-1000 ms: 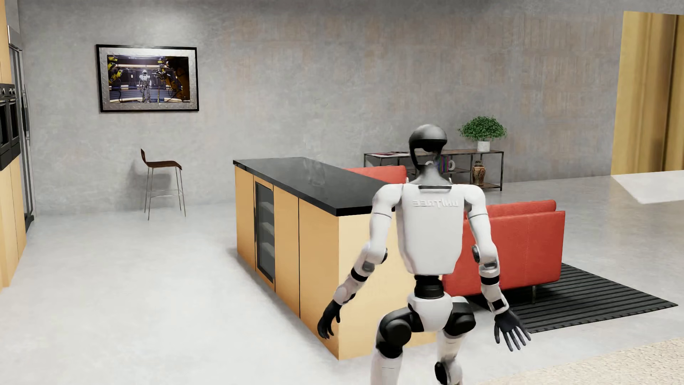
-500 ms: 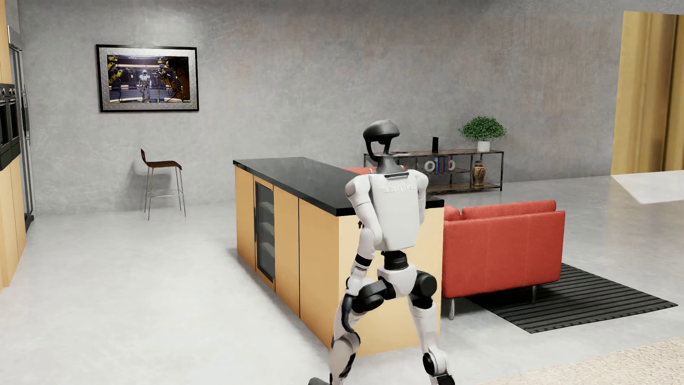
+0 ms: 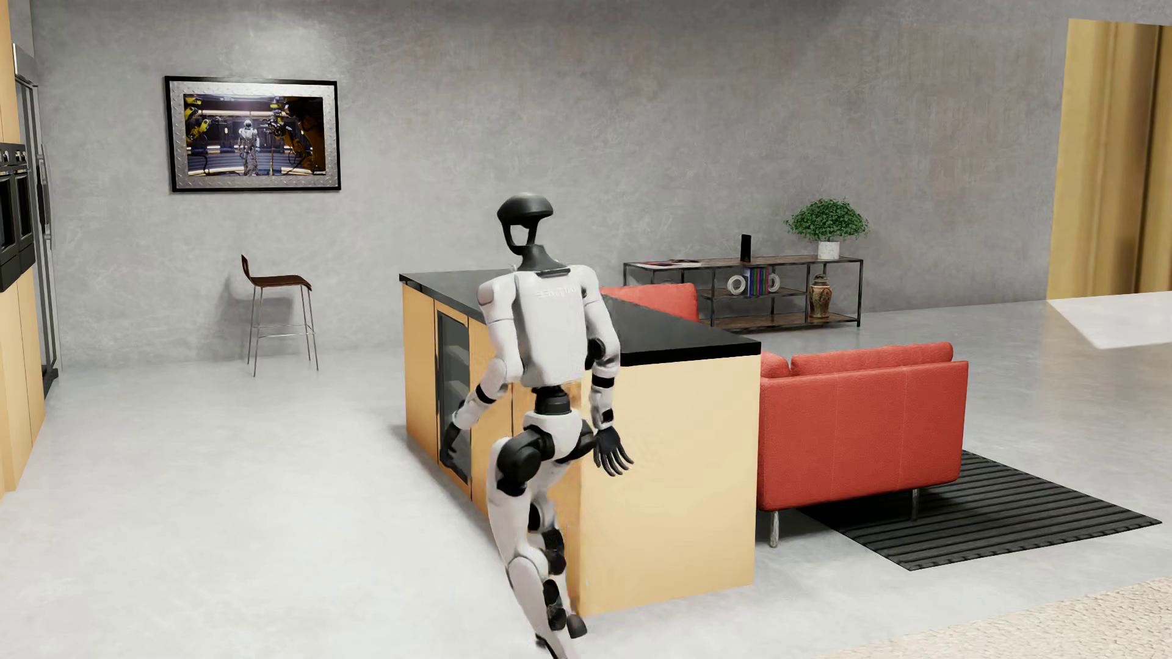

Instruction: Circle the counter

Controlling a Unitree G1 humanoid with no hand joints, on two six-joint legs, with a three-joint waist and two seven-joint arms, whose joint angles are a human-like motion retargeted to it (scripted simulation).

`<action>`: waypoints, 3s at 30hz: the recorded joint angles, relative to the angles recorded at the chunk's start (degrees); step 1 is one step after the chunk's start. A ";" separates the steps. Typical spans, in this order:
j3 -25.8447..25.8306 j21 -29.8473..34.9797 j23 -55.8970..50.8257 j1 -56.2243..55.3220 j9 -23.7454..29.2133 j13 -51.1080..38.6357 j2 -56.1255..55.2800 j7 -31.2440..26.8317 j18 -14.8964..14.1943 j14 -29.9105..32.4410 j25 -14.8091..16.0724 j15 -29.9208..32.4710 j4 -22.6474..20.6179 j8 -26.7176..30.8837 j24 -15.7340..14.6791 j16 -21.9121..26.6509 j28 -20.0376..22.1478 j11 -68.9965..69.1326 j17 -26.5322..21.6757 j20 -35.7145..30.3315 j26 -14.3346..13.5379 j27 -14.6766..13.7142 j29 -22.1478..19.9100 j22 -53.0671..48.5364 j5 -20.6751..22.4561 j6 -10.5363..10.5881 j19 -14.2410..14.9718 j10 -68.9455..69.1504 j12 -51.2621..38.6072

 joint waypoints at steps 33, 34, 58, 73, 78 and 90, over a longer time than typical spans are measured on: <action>4.60 -0.67 -12.99 -16.20 -0.81 -20.84 26.27 4.79 -3.55 9.96 10.00 0.14 9.21 -0.44 7.28 -4.49 -3.08 28.56 1.17 9.34 9.60 4.53 -18.72 19.00 2.35 -1.07 2.87 12.73 14.23; 3.44 -6.63 -8.40 -11.92 -0.85 -18.26 20.63 4.08 -3.97 8.57 15.25 0.27 7.72 -0.52 8.80 -3.92 -3.81 29.92 3.06 8.29 8.61 6.81 -19.72 18.75 1.71 -1.48 2.28 10.35 12.66; 4.02 -0.67 -6.19 -23.85 -1.62 -31.60 37.15 -9.14 -7.65 20.91 -0.16 -14.44 22.29 1.73 3.26 -0.46 -8.85 -31.81 5.19 7.60 6.03 -8.88 -10.58 12.23 21.87 7.05 -9.10 29.45 16.82; 2.77 -2.12 4.80 -8.05 -0.12 -15.32 17.59 -2.16 -11.49 10.35 3.23 0.47 10.85 -5.74 11.90 -1.12 -8.55 27.58 -1.52 6.87 8.00 7.00 -4.26 21.85 0.04 -0.92 3.07 5.87 4.64; -0.43 -11.69 -1.95 3.52 -0.37 3.26 5.20 -1.76 -13.11 4.57 8.91 -0.69 7.65 -13.50 7.02 2.45 -6.73 -11.76 -0.97 5.47 2.57 2.40 -5.48 18.13 -3.91 -2.05 1.26 -2.10 -5.91; -1.56 -18.28 -7.03 1.33 -0.83 -6.09 17.93 -2.39 -11.17 22.52 12.20 -8.98 18.08 -21.45 7.20 2.65 -8.61 -24.05 8.67 5.81 7.44 5.21 -10.69 19.64 9.19 3.88 -12.93 47.71 3.26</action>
